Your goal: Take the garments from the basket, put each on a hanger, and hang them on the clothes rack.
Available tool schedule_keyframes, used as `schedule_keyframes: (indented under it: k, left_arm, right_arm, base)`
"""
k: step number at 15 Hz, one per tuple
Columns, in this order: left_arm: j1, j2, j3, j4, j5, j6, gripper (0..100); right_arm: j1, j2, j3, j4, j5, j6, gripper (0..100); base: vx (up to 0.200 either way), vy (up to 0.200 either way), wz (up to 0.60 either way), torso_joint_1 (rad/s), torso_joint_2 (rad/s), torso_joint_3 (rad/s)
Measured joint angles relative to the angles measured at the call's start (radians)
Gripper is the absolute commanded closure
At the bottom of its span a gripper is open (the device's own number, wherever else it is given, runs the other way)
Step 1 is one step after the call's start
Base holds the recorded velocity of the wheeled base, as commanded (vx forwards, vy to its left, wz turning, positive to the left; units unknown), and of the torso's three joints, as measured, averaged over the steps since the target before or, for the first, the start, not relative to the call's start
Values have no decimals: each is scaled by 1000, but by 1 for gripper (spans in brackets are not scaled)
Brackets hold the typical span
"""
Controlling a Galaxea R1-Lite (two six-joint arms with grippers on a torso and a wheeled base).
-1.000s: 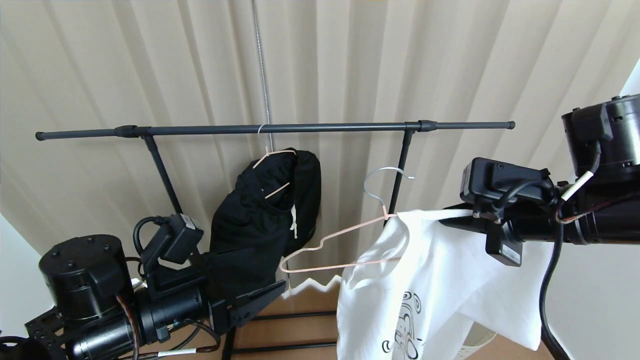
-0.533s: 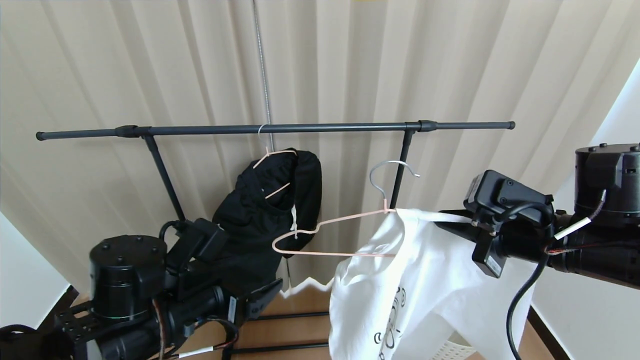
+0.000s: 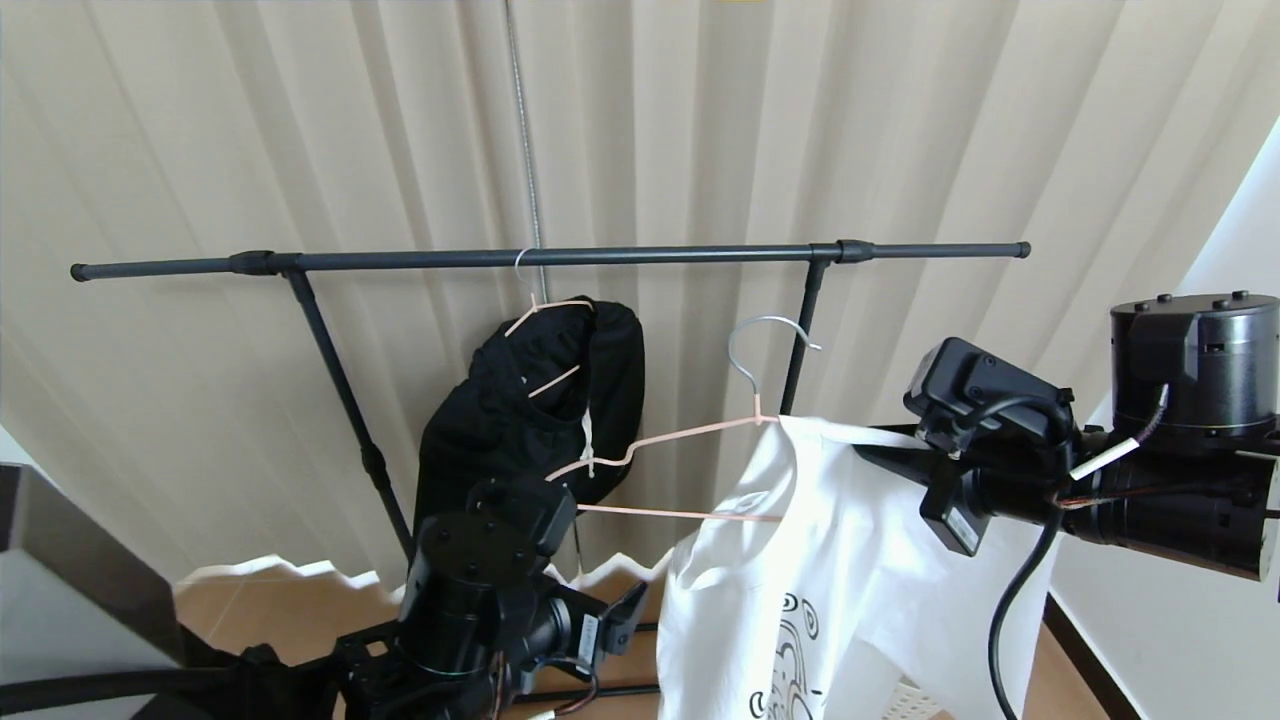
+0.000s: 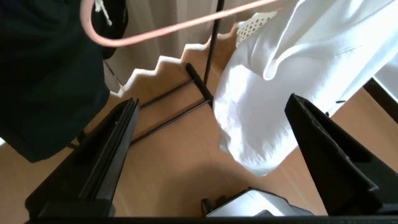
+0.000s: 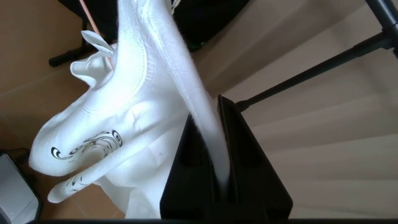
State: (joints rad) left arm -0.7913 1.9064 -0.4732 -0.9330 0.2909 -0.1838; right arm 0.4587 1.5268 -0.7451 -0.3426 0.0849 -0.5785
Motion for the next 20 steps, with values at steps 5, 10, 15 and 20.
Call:
schedule_keyframes:
  k: [5,10,15,20]
  left_arm:
    - [-69,117,-127,-1,155,-71,0]
    - [-92,205,-204,0,239,-71,0]
    - [-95,265,-262,0,259,-69,0]
    - [-94,313,-304,1,259,-66,100]
  right_arm:
    - [36,0,3,0,-22,37,100]
    - [38,-12,10,0,-23,37,100]
    - [38,-19,12,0,-23,37,100]
    - [38,-34,12,1,-21,37,100]
  base:
    - [0,0,0,0,0,0]
    - [0,0,0,0,0,0]
    - [0,0,0,0,0,0]
    - [0,0,0,0,0,0]
